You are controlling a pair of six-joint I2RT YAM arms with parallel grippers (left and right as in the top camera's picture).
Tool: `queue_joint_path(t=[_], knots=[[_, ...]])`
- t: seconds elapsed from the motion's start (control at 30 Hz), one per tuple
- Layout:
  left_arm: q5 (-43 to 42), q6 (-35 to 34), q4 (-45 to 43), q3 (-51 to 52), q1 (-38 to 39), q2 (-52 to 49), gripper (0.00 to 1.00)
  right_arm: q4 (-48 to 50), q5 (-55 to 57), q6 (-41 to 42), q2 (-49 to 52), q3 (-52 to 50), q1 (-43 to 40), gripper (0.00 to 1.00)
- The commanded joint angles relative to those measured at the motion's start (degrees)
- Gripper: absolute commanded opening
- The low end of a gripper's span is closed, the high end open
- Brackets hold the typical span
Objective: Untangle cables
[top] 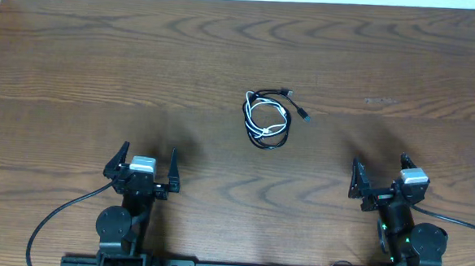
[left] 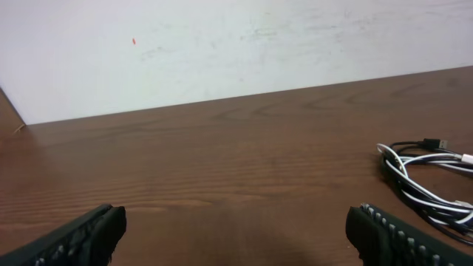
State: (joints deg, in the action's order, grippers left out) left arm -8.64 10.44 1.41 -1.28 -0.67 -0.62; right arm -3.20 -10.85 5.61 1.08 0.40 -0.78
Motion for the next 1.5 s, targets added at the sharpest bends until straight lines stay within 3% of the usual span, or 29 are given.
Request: queue_joint_path(t=[0.0,0.3,0.47,0.8,1.2,1.47], knots=[[0.3,0.9,1.8,1.0,-0.3,0.4,1.00,-0.3,-0.6,-0.5,0.7,-0.1,0.5,0.99],[0.3,-3.9,3.3,-0.3,-0.3,0.3,1.00,-0.3,-0.9,-0.5,0.8,-0.1,0.5,0.99],[0.0,-4.1,8.1,-6.7,-0.3,-3.2,1.00,-2.2,-5.5,-0.5,0.8,1.9,0.5,0.99],[-8.6,-4.1,19.0,-32.3,-0.2,-28.0,1.00,-13.7,-3.8,-0.5,2.7,16.2,0.4,0.99],[-15.4,-5.2,45.7,-74.2,1.5,-59.6,1.00,-26.9,-5.5,0.2,33.0,44.2,0.4,0.99],[-15.3,-5.1,70.7,-104.0,7.3,-82.1,1.00,-46.2,-10.9,0.2,54.2,67.7,0.4,0.99]])
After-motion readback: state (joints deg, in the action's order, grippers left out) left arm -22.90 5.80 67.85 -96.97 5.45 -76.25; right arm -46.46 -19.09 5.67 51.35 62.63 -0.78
